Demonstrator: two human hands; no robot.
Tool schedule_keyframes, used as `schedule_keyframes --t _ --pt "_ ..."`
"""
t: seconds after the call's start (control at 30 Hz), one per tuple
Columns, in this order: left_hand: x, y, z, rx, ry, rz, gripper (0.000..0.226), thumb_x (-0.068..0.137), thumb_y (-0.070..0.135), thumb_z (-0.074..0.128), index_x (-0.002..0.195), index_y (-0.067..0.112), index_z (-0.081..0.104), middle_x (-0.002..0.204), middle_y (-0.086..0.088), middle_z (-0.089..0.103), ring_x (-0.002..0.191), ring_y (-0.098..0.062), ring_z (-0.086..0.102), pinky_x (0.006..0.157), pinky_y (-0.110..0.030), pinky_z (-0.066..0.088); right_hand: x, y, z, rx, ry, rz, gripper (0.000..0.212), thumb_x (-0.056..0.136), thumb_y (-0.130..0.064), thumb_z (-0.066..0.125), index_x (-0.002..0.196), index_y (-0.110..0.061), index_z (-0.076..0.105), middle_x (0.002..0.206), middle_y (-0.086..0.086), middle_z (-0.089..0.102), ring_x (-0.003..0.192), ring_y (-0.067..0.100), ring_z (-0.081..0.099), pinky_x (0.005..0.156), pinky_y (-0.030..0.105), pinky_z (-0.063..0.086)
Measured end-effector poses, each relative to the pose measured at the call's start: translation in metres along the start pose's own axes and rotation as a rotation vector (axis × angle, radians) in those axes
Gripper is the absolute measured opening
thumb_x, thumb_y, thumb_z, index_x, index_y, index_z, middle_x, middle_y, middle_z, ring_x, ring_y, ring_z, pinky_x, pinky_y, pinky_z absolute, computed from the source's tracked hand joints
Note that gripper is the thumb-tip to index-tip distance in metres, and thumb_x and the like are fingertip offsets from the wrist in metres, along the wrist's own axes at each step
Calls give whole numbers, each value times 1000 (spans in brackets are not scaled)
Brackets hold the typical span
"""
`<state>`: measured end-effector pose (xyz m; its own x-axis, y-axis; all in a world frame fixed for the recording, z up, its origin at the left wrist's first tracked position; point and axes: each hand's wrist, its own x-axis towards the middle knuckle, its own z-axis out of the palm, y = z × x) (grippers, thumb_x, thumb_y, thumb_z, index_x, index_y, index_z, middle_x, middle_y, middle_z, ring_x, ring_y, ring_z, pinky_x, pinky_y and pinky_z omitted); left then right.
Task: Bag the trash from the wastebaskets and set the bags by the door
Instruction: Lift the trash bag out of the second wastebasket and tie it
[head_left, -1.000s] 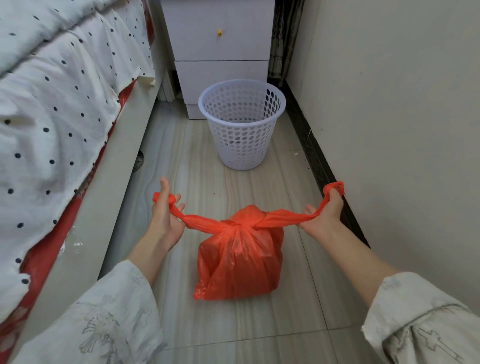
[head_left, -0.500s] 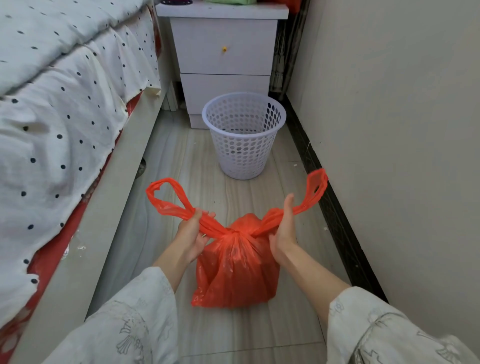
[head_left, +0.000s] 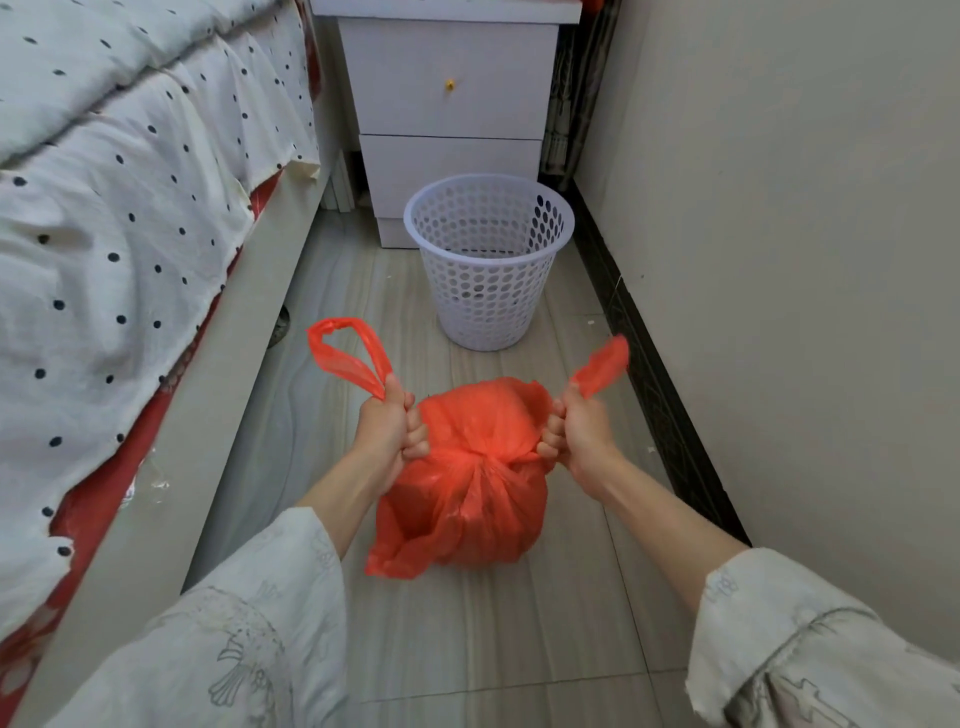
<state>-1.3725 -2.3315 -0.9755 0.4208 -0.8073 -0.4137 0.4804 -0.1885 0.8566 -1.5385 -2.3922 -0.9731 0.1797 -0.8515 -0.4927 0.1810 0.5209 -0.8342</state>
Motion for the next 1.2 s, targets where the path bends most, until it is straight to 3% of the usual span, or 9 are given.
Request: schedule_keyframes --t 0.13,0.27,0.43,0.57,0.7,0.8,0.9,1.07,1.2 --pt "-6 4 5 235 -110 40 39 98 36 26 65 16 32 28 7 24 23 -4 23 32 -14 33 -7 -6 -1 -396 -91 -123 44 100 -30 29 58 -17 34 34 -10 27 23 2 24 34 13 21" --pt "-10 24 12 416 -226 100 38 97 34 30 66 15 40 42 4 45 41 -13 51 62 -30 48 -14 -16 0 -711 -167 -169 6 91 -12 44 86 -13 47 54 -3 34 35 3 33 36 20 26" --pt "-14 51 27 827 -194 355 40 96 31 35 60 17 44 57 -3 46 51 -14 47 54 -24 41 -21 -9 11 -1099 -310 -76 38 87 -6 44 124 3 46 67 4 46 51 15 43 37 19 37" --pt "-20 59 38 491 -387 48 30 94 30 44 71 11 52 67 -9 51 56 -14 57 51 -23 55 -28 5 15 -1210 -540 -162 35 83 -20 60 116 -14 54 100 4 62 92 20 61 84 32 49" --pt "-17 57 37 320 -351 -7 28 93 31 45 87 9 61 84 -10 65 69 -11 69 66 -24 59 -34 12 17 -988 -592 -203 15 87 -21 62 94 -8 62 78 -5 58 67 -5 56 65 13 48" --pt "-18 48 26 532 -316 71 32 94 39 39 106 15 57 113 -8 64 95 -13 63 85 -26 50 -33 10 13 -857 -522 -176 13 93 -22 52 92 -13 61 58 -17 52 41 -13 49 42 4 37" --pt "-21 35 16 728 -297 152 40 98 31 29 125 9 47 129 -10 54 102 -15 53 64 -3 45 -31 9 13 -912 -455 -75 44 94 -49 35 69 -19 53 50 -4 40 31 1 35 32 14 27" --pt "-23 16 6 949 -381 71 49 99 34 19 124 9 53 115 -2 58 102 -7 51 58 10 34 -22 6 15 -958 -388 16 57 95 -52 16 56 -19 43 46 -3 37 35 8 32 34 14 25" --pt "-26 1 13 1029 -479 89 37 98 32 26 122 14 47 112 3 50 100 -6 47 78 -13 36 -15 6 5 -935 -382 49 54 94 -46 17 55 -19 42 24 -10 30 23 2 25 33 13 22"
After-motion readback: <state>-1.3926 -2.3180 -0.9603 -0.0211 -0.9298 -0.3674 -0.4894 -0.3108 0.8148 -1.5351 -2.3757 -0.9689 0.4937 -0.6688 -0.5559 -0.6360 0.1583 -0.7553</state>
